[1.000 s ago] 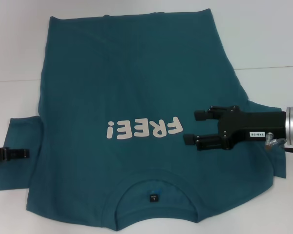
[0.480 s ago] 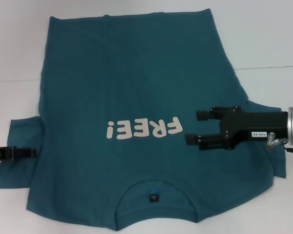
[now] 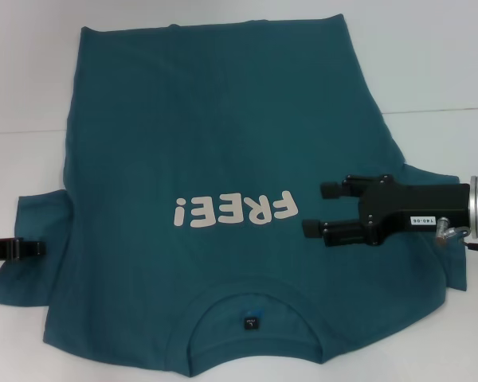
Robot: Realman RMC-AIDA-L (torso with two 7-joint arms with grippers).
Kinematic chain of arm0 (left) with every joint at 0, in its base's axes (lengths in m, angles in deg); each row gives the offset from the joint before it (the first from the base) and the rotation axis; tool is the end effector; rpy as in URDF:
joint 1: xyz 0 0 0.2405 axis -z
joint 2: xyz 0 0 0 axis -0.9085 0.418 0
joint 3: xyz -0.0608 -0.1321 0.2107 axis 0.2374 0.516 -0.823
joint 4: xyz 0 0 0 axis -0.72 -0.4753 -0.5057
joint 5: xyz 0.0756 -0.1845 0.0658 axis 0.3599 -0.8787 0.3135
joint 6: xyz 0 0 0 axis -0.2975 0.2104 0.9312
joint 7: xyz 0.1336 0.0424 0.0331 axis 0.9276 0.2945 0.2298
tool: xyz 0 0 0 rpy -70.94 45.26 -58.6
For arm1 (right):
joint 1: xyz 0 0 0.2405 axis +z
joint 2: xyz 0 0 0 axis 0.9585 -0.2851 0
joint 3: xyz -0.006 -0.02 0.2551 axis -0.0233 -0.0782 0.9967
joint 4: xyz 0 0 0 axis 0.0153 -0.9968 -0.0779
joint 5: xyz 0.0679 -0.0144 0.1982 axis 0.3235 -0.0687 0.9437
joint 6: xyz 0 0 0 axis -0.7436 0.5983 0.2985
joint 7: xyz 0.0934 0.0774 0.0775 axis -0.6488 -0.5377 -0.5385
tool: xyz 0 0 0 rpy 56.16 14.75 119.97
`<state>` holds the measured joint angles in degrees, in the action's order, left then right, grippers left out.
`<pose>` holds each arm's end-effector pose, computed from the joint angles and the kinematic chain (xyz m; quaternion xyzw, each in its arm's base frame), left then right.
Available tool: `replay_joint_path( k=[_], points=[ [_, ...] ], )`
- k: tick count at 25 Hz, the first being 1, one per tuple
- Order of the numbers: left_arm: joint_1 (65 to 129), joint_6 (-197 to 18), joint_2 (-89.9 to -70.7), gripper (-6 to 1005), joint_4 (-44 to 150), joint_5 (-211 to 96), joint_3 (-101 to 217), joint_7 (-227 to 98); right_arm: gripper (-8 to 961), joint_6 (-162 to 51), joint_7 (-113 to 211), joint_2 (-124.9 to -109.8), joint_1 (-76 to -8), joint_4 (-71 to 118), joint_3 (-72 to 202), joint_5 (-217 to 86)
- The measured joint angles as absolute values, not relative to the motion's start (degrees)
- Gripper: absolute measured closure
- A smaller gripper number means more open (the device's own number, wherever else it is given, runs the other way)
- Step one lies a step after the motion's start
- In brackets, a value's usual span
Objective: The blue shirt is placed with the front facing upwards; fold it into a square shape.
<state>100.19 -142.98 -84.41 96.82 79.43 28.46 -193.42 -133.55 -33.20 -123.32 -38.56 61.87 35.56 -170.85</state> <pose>-0.3334 0.3842 0.0407 -0.7693 -0.5463 -0.0365 0.3292 0.2472 0.3609 0.0151 -0.9431 0.2140 0.2031 0.1532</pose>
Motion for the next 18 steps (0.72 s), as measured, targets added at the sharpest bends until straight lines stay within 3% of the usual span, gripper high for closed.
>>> replay_joint_path(
  k=[5,11,18],
  points=[
    [100.1,-141.9,-84.96,595,96.7,79.4,28.5,-192.9,34,-133.6,-33.8,-123.32,-38.6,61.9,35.6,-170.9],
    [99.9,-141.2,-85.78,835,98.3,79.5,28.5,-192.7,34,-134.3,-34.0,-123.32,-38.6,61.9,36.0,-170.9],
    [99.2,-141.1,-86.29,916,99.2,79.6,28.4,-192.6,34,-134.4,-34.0,-123.32,-38.6,61.9,36.2,-170.9]
  ],
)
